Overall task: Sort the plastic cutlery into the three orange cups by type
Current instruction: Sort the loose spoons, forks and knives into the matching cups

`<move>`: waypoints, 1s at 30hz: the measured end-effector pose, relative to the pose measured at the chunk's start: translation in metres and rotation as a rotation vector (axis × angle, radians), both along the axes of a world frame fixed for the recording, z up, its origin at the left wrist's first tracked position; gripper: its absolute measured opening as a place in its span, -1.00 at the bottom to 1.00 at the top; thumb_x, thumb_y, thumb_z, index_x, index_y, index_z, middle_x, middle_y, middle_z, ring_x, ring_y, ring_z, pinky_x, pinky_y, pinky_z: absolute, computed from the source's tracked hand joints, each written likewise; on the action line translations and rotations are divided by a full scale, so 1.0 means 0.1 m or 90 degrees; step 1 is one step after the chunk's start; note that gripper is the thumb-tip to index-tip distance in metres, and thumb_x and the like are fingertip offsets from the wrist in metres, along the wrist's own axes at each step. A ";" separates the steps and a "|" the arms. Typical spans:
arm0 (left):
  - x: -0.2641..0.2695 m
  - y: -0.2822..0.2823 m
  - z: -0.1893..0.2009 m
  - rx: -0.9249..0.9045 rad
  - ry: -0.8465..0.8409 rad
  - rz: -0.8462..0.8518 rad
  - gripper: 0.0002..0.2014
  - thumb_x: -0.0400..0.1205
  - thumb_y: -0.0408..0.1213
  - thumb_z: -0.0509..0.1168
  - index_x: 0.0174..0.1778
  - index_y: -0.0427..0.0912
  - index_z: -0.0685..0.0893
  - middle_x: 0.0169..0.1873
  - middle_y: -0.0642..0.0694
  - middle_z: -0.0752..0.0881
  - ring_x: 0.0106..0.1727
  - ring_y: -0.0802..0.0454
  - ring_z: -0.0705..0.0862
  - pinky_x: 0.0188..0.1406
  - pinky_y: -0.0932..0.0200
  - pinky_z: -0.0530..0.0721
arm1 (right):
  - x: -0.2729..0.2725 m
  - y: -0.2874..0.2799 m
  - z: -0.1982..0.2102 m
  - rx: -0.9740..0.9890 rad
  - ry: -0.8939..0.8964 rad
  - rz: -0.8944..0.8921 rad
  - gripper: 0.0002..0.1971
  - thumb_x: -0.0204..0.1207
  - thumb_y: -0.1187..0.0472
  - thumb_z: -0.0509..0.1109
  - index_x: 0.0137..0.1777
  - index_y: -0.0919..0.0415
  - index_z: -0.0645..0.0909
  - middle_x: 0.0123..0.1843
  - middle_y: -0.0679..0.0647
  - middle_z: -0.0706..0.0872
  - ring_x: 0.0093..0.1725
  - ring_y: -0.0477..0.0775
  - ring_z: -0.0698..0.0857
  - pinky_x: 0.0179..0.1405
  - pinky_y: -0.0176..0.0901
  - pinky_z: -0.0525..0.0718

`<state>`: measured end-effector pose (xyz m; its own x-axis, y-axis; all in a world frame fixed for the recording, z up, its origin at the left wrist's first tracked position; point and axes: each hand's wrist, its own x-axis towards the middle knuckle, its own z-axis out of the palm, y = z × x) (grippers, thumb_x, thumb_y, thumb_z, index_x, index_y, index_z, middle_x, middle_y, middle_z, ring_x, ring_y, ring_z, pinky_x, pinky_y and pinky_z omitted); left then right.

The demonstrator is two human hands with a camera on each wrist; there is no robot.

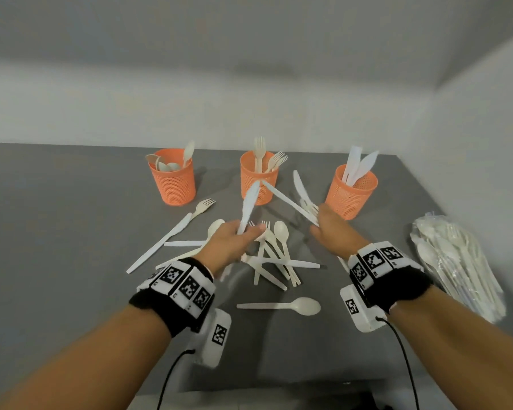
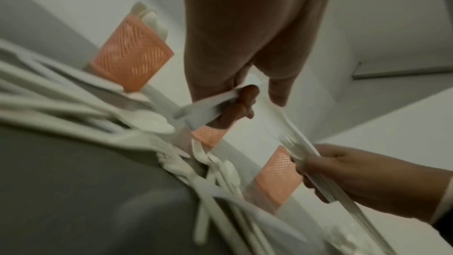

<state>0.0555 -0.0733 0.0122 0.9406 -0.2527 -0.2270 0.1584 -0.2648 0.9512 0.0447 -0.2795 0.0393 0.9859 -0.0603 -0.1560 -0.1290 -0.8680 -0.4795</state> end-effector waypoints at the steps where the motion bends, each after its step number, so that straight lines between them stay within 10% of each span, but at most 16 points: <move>1: 0.00 -0.07 0.04 -0.044 0.034 0.008 -0.66 0.54 0.06 0.34 -0.30 -0.16 0.52 -0.54 0.05 0.45 -0.54 0.09 0.34 -0.48 0.22 0.38 | -0.03 0.10 0.08 0.010 -0.012 0.019 -0.89 0.59 0.37 0.15 0.07 0.32 0.33 -0.23 0.03 0.45 -0.21 0.09 0.51 -0.29 -0.18 0.42; 4: 0.03 -0.23 0.16 -0.153 0.110 0.023 -0.45 0.45 0.25 0.33 -0.03 -0.23 0.61 -0.37 -0.02 0.49 -0.57 0.12 0.30 -0.49 0.22 0.36 | -0.15 0.45 0.24 0.051 -0.040 0.118 -0.80 0.60 0.37 0.17 0.19 0.25 0.34 -0.19 -0.08 0.44 -0.22 -0.06 0.47 -0.34 -0.23 0.47; 7: 0.11 -0.29 0.19 -0.243 0.154 0.068 -0.62 0.48 0.15 0.35 -0.23 -0.15 0.59 -0.52 -0.03 0.45 -0.66 0.16 0.34 -0.59 0.27 0.34 | -0.21 0.73 0.30 0.119 -0.036 0.190 -0.59 0.59 0.39 0.17 0.44 0.29 0.31 0.02 0.07 0.58 -0.01 0.00 0.60 -0.18 -0.38 0.47; 12: 0.22 -0.18 0.19 -0.377 0.202 0.242 -0.65 0.66 -0.07 0.20 -0.41 -0.16 0.51 -0.67 -0.02 0.54 -0.75 0.14 0.48 -0.77 0.37 0.36 | -0.21 0.81 0.16 0.080 -0.023 0.224 -0.45 0.63 0.29 0.16 0.59 0.13 0.10 0.12 0.16 0.67 0.08 0.14 0.67 0.03 -0.06 0.55; 17: 0.23 -0.07 0.19 -0.492 0.181 0.343 -0.63 0.72 -0.11 0.12 -0.39 -0.18 0.47 -0.68 0.02 0.59 -0.56 0.13 0.60 -0.41 0.21 0.57 | -0.17 0.78 0.09 0.055 0.035 0.249 -0.28 0.64 0.21 0.21 0.65 0.09 -0.17 -0.06 0.19 0.66 0.00 0.20 0.63 0.01 -0.15 0.47; 23: 0.45 0.32 0.17 -0.575 0.169 0.499 -0.68 0.71 -0.18 0.14 -0.37 -0.18 0.44 -0.58 -0.01 0.48 -0.71 0.16 0.51 -0.56 0.33 0.59 | -0.05 0.52 0.04 -0.027 0.111 0.232 -0.60 0.69 0.14 0.09 0.45 0.30 0.31 0.27 0.22 0.60 0.23 0.19 0.57 0.16 -0.04 0.48; 30: 0.20 0.15 0.12 -0.332 0.035 0.224 -0.75 0.62 -0.16 0.31 -0.32 -0.19 0.49 -0.74 0.10 0.48 -0.71 0.21 0.36 -0.58 0.26 0.41 | 0.13 0.81 0.09 0.369 0.006 0.048 -0.77 0.71 0.07 0.01 0.09 0.11 0.48 -0.22 -0.06 0.56 -0.21 -0.07 0.56 -0.01 -0.12 0.54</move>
